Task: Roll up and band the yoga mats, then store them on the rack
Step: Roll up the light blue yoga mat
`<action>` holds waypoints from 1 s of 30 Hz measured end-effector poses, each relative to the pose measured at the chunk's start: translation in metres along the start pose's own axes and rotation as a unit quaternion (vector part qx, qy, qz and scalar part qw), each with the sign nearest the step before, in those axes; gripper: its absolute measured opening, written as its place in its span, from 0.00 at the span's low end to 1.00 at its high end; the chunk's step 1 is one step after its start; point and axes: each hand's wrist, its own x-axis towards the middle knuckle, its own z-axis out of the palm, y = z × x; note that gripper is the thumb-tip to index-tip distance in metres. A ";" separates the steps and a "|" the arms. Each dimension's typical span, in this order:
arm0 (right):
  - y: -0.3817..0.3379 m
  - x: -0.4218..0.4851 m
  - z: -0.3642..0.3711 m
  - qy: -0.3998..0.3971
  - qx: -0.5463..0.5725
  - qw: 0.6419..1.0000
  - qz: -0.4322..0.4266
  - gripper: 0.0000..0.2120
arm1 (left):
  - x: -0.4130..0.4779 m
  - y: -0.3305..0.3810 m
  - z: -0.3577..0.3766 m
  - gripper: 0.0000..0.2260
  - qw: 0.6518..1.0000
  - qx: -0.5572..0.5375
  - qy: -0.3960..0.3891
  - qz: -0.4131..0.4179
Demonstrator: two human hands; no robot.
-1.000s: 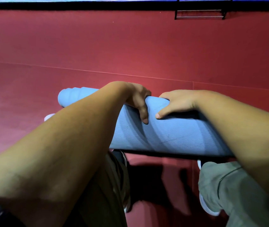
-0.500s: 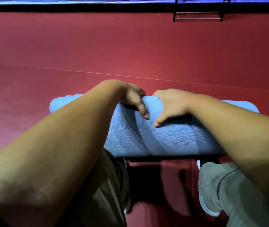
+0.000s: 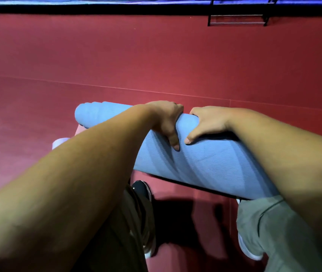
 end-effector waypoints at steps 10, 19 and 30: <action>-0.011 0.005 0.014 0.055 -0.138 0.988 -0.044 0.59 | -0.004 -0.026 -0.010 0.37 0.989 -0.127 -0.055 -0.048; -0.002 0.001 0.004 0.026 -0.018 0.999 -0.036 0.42 | -0.008 -0.014 -0.012 0.44 0.997 -0.058 -0.052 -0.027; 0.007 -0.010 -0.008 -0.007 0.079 0.997 -0.018 0.31 | -0.011 -0.005 -0.006 0.57 0.998 0.056 0.020 -0.003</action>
